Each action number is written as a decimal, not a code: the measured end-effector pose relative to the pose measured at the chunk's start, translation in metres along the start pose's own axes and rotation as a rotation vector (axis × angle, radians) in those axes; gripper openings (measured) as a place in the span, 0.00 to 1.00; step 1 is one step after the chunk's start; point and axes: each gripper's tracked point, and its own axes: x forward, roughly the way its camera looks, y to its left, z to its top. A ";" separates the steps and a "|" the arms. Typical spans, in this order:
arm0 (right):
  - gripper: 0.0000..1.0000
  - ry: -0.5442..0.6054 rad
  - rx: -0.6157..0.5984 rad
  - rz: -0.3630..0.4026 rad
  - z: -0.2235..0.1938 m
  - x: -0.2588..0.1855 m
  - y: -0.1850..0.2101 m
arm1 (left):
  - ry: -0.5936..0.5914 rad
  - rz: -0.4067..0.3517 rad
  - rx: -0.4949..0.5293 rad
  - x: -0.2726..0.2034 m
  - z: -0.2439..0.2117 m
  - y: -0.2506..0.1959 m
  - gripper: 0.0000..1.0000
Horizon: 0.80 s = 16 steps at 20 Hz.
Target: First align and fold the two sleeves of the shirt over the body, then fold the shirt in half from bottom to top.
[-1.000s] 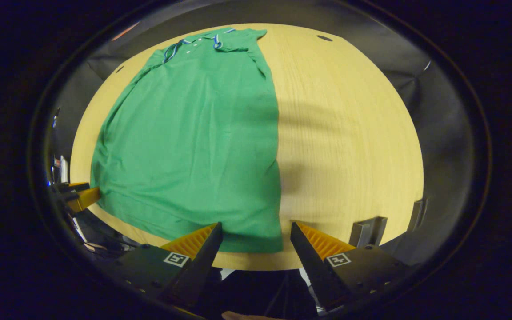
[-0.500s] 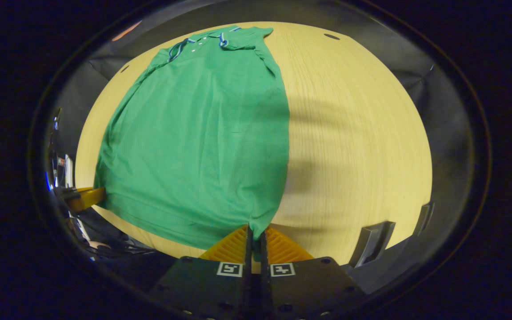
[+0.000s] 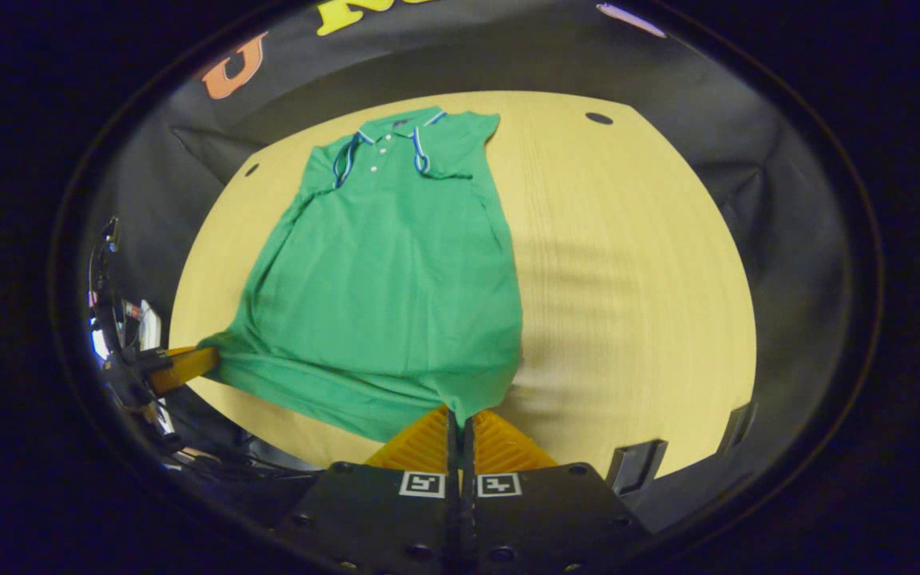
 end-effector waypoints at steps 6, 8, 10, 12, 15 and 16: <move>0.00 -0.135 -0.014 0.014 0.114 -0.015 0.010 | -0.181 0.011 0.018 0.006 0.120 0.008 0.04; 0.00 -0.164 0.037 0.036 0.168 -0.014 0.017 | -0.235 0.002 -0.021 0.020 0.168 0.010 0.04; 0.00 -0.194 0.044 0.017 0.212 -0.006 0.015 | -0.295 0.015 -0.050 0.037 0.212 0.019 0.01; 0.00 -0.222 0.023 -0.020 0.253 0.008 0.011 | -0.353 -0.014 -0.102 0.050 0.253 0.016 0.04; 0.00 -0.276 0.030 -0.007 0.321 0.039 0.015 | -0.411 0.031 -0.055 0.098 0.310 0.026 0.04; 0.00 -0.286 0.024 -0.003 0.335 0.051 0.015 | -0.422 0.042 -0.037 0.109 0.319 0.028 0.04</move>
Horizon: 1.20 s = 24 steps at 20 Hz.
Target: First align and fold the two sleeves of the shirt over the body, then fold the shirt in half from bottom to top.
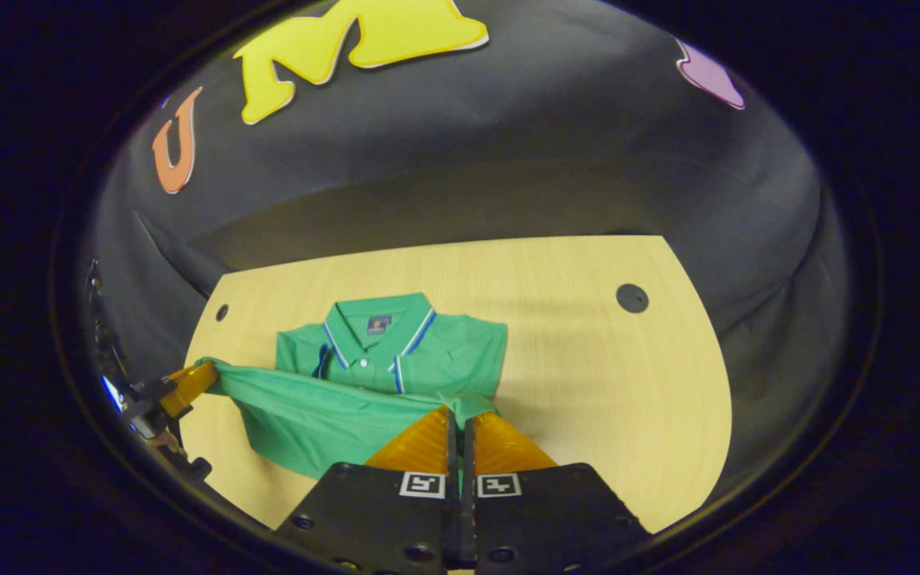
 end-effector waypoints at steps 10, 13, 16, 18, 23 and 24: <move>0.43 -0.030 0.083 -0.003 0.032 0.131 -0.014 | -0.017 0.038 0.168 0.113 0.007 -0.002 0.22; 0.96 -0.094 0.049 -0.038 0.048 0.099 -0.018 | -0.085 0.002 0.164 0.080 0.036 -0.021 0.73; 0.96 -0.185 -0.038 -0.046 0.067 0.036 -0.010 | -0.154 -0.005 0.207 0.029 0.073 -0.046 0.96; 0.96 -0.259 -0.058 -0.037 0.079 -0.018 -0.001 | -0.225 -0.002 0.197 -0.019 0.099 -0.059 0.98; 0.96 -0.439 -0.057 -0.008 0.088 -0.159 0.016 | -0.392 -0.007 0.168 -0.144 0.149 -0.078 0.98; 0.96 -0.478 -0.055 0.003 0.086 -0.187 0.019 | -0.415 -0.021 0.143 -0.164 0.155 -0.079 0.98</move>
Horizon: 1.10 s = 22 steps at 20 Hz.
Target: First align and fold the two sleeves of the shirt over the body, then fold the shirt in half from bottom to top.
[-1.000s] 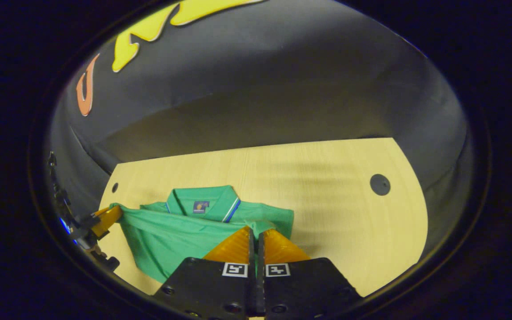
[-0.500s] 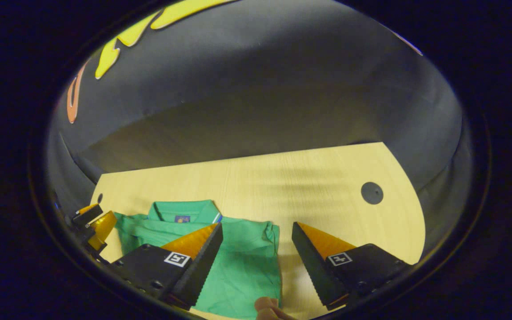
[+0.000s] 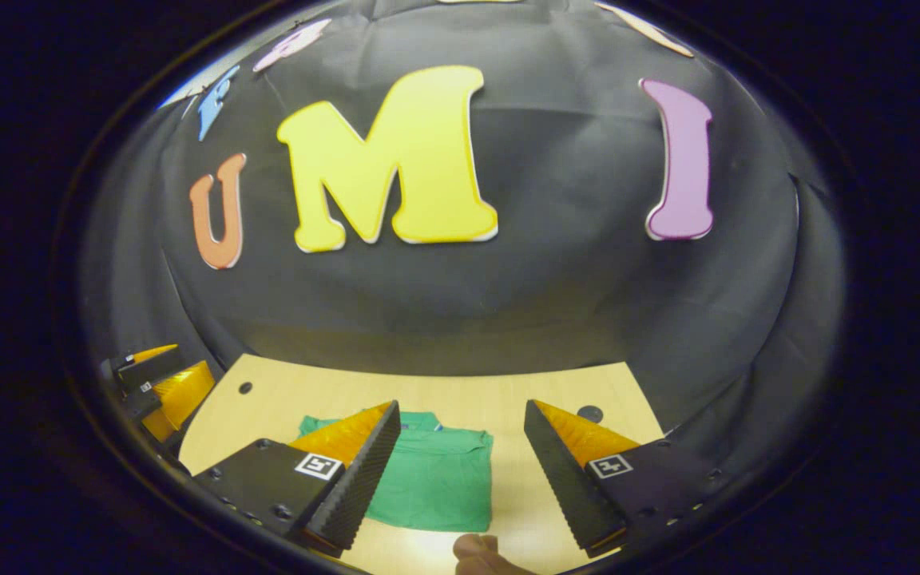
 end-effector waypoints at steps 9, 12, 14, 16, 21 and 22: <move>0.92 -0.253 -0.102 -0.025 -0.007 -0.204 0.016 | -0.043 0.017 -0.035 -0.183 0.014 -0.003 1.00; 0.96 -0.253 -0.112 -0.050 -0.032 -0.224 0.019 | -0.023 0.019 -0.017 -0.202 -0.004 -0.010 1.00; 0.96 -0.243 -0.101 -0.050 -0.041 -0.226 0.024 | -0.017 -0.009 -0.039 -0.204 -0.010 -0.023 0.95; 0.99 -0.243 -0.096 -0.060 -0.044 -0.224 0.026 | 0.011 -0.047 -0.032 -0.204 -0.019 -0.037 1.00; 0.96 -0.226 -0.109 -0.040 -0.056 -0.220 0.042 | 0.007 -0.062 -0.021 -0.206 -0.023 -0.037 1.00; 0.96 -0.222 -0.112 -0.037 -0.058 -0.220 0.043 | 0.010 -0.061 -0.023 -0.204 -0.024 -0.035 1.00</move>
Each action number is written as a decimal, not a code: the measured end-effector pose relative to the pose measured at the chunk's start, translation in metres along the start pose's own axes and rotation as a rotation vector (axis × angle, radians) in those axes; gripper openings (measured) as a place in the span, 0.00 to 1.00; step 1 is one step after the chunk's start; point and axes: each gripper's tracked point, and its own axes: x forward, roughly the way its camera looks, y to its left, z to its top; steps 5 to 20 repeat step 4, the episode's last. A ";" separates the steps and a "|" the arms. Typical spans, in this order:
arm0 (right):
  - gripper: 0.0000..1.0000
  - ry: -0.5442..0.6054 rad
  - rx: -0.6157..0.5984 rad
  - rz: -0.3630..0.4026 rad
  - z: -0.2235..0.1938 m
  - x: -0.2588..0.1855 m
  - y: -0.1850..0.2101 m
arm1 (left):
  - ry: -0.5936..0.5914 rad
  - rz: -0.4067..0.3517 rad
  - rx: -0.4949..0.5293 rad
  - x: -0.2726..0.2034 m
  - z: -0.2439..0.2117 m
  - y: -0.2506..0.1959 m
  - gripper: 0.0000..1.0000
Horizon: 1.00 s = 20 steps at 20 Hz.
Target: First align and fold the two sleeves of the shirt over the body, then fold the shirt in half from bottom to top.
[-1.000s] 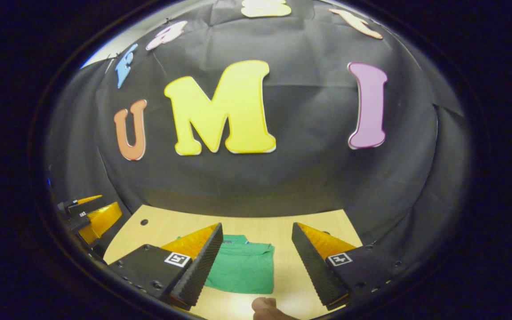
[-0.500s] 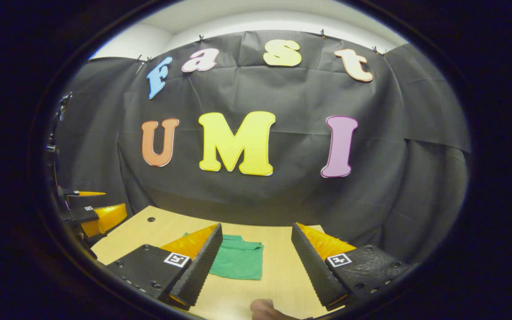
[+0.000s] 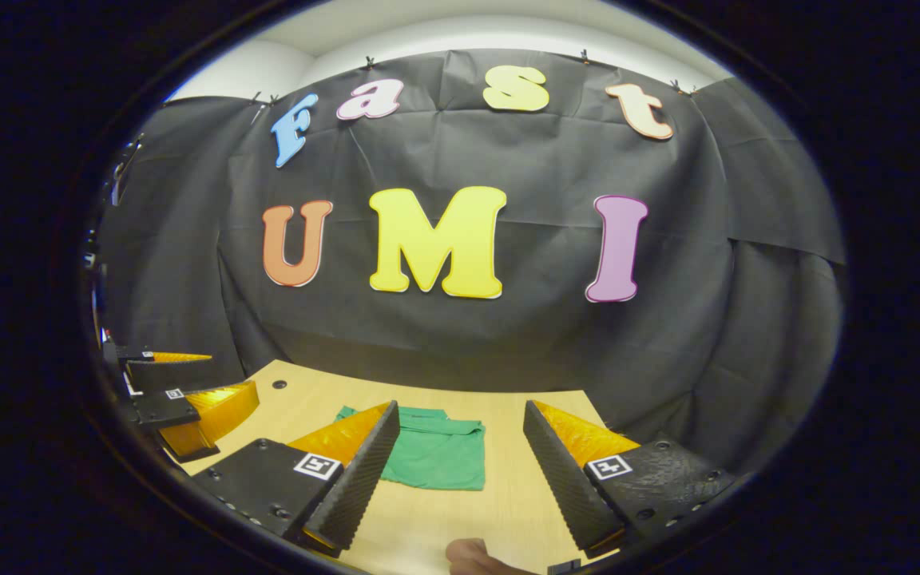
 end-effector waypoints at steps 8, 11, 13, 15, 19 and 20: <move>0.94 0.008 -0.016 0.008 -0.001 0.004 0.005 | -0.007 0.002 -0.003 0.006 0.003 0.001 1.00; 0.94 0.008 -0.016 0.008 -0.001 0.004 0.005 | -0.007 0.002 -0.003 0.006 0.003 0.001 1.00; 0.94 0.008 -0.016 0.008 -0.001 0.004 0.005 | -0.007 0.002 -0.003 0.006 0.003 0.001 1.00; 0.94 0.008 -0.016 0.008 -0.001 0.004 0.005 | -0.007 0.002 -0.003 0.006 0.003 0.001 1.00; 0.94 0.008 -0.016 0.008 -0.001 0.004 0.005 | -0.007 0.002 -0.003 0.006 0.003 0.001 1.00; 0.94 0.008 -0.016 0.008 -0.001 0.004 0.005 | -0.007 0.002 -0.003 0.006 0.003 0.001 1.00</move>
